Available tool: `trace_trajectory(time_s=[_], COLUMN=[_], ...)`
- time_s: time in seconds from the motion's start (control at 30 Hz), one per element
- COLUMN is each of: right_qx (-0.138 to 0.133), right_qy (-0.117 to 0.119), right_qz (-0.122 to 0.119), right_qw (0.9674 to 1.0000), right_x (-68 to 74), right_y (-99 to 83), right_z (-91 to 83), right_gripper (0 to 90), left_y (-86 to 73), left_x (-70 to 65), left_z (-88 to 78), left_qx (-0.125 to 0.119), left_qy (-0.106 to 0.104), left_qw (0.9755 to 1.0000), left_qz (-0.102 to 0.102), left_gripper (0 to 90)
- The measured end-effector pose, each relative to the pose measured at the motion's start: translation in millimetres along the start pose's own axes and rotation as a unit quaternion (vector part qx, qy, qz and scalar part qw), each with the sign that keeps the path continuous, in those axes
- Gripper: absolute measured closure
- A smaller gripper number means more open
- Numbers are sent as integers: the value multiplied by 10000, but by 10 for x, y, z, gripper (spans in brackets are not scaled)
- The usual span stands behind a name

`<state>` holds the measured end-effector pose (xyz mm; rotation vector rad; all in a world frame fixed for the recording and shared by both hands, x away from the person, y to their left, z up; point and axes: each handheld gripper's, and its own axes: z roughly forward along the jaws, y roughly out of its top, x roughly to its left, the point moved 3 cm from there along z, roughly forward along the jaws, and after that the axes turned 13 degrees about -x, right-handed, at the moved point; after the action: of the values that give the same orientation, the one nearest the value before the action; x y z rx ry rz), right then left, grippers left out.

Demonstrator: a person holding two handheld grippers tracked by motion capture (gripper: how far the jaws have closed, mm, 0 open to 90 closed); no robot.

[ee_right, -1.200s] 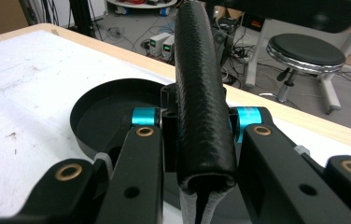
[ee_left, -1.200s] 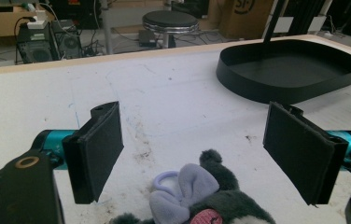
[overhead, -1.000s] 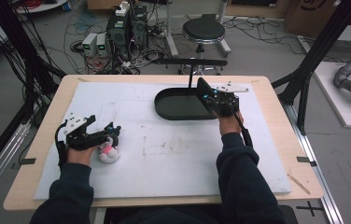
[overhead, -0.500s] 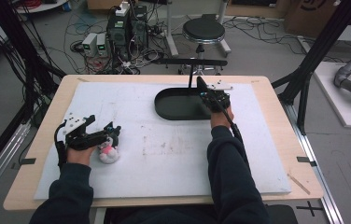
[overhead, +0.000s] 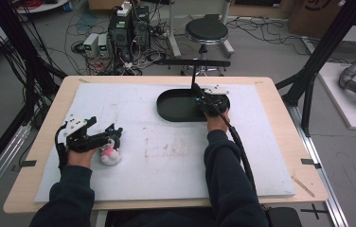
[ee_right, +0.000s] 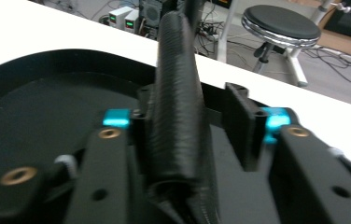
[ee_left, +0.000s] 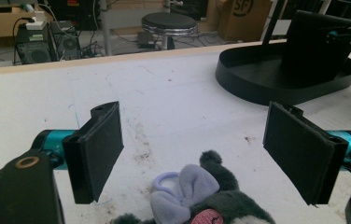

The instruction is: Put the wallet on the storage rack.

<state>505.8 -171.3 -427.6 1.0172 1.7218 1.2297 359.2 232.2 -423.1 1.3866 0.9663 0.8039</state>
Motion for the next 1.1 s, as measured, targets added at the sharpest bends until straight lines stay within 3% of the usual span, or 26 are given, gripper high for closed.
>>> trace_trajectory(time_s=[0.13,0.2,0.23,0.3,0.37,0.43,0.53,0.57,0.73,0.87,1.1], right_qx=[-88,-77,-79,-81,-92,-62,-19,-16,-2,-228,-237], right_qy=[164,238,236,100,-30,40,200,217,354,724,712], right_qz=[38,-70,-172,-328,-269,-182,20,106,132,277,1], right_qw=[9998,9997,9995,9994,9996,9998,9998,9997,9993,9967,9972], right_x=[43,63,75,88,98,123,168,169,119,69,-67], right_y=[32,38,39,38,34,21,-24,-35,3,108,243], right_z=[-26,-29,-24,-5,21,57,91,97,35,-58,-292], right_gripper=[561,710,728,749,747,704,511,488,475,450,448], left_y=[0,1,1,0,0,-1,-2,-3,-7,-9,-11], left_x=[0,-3,-4,-6,-6,-3,2,3,5,0,2], left_z=[0,0,1,3,3,3,1,1,7,9,11], left_qx=[0,-7,-7,-3,-3,3,12,13,11,34,42], left_qy=[2,0,1,-9,-14,-2,0,-5,-2,3,0], left_qw=[10000,10000,10000,10000,10000,10000,10000,10000,10000,10000,10000], left_qz=[1,-1,0,7,9,1,1,-4,-5,9,2], left_gripper=[197,197,197,197,197,197,197,197,197,197,197])
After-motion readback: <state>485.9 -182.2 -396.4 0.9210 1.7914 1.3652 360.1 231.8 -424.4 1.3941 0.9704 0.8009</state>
